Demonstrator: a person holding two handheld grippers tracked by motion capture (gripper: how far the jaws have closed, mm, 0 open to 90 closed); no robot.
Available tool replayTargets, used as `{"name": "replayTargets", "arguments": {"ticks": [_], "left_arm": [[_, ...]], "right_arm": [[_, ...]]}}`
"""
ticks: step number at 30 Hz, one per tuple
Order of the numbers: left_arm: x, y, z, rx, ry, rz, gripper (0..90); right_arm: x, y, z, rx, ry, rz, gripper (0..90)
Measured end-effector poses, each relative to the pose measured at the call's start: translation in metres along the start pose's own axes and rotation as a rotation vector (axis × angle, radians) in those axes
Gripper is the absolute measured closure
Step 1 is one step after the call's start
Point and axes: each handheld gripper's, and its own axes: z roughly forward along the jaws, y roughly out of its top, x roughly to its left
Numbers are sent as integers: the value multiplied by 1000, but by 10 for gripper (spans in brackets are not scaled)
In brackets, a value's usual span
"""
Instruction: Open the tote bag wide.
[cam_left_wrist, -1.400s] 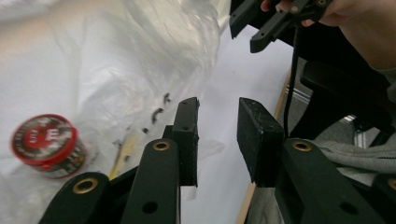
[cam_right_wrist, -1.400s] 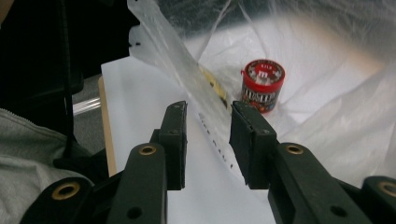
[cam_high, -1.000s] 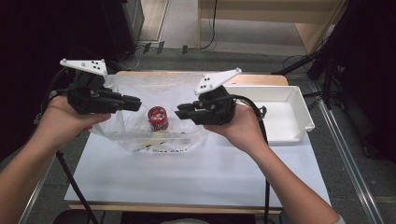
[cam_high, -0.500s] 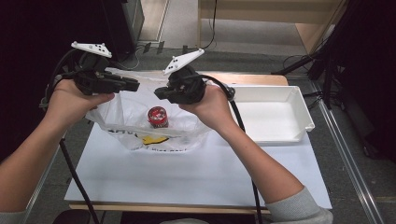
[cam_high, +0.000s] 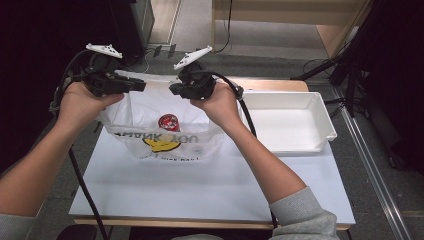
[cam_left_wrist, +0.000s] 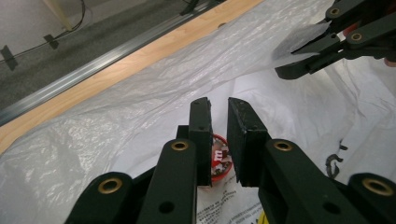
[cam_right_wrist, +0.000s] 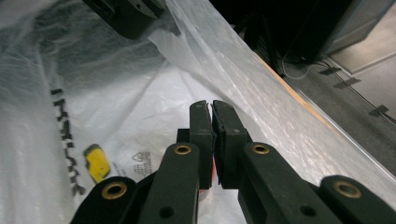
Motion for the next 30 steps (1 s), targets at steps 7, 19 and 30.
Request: {"name": "replayTargets", "arguments": {"ticks": [7,19,30], "left_arm": [[15,-9,17,15,6,-50,822],[29,-25,42,16,-16,-127,835],[37,-46,56,12,0,-177,834]], "right_arm": [[-11,-3,11,6,-18,44,886],[-19,-9,31,10,-20,103,900],[-31,-28,47,40,-44,171,900]]}}
